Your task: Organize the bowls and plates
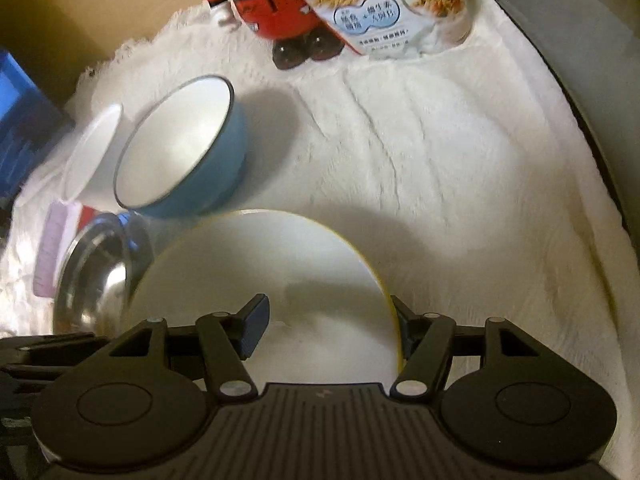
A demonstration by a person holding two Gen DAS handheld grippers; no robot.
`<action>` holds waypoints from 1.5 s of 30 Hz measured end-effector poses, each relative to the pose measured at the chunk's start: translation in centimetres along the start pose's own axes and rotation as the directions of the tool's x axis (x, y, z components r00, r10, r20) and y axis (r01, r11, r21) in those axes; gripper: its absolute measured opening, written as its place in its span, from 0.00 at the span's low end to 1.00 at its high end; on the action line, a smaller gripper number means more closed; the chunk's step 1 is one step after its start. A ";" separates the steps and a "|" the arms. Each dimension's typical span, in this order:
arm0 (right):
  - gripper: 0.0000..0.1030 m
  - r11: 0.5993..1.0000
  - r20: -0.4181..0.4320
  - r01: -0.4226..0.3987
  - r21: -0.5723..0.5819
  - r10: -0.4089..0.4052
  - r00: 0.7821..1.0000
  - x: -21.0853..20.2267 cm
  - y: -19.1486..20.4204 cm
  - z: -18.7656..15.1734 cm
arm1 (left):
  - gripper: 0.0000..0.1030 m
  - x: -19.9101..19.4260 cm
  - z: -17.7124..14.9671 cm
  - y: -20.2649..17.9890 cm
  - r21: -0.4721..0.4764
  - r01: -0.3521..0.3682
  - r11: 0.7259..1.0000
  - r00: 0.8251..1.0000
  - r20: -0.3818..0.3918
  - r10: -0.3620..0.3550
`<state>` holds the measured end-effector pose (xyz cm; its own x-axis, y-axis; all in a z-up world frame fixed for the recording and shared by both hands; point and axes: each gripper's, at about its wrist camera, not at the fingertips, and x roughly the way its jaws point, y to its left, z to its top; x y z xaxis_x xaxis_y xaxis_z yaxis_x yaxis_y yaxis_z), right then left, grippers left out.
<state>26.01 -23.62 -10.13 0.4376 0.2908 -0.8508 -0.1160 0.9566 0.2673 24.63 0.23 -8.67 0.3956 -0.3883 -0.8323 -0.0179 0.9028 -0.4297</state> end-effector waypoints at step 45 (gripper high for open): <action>0.83 0.976 0.183 0.001 -0.216 0.039 0.982 -3.0 8.0 10.0 | 0.37 -5.3 10.3 9.8 -0.106 -0.206 0.973 0.950 0.218 0.225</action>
<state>32.67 -17.03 -0.98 0.5886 0.3200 -0.7424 -0.3054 0.9383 0.1623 31.84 13.06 -4.86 0.5721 -0.1251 -0.8106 -0.1962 0.9388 -0.2833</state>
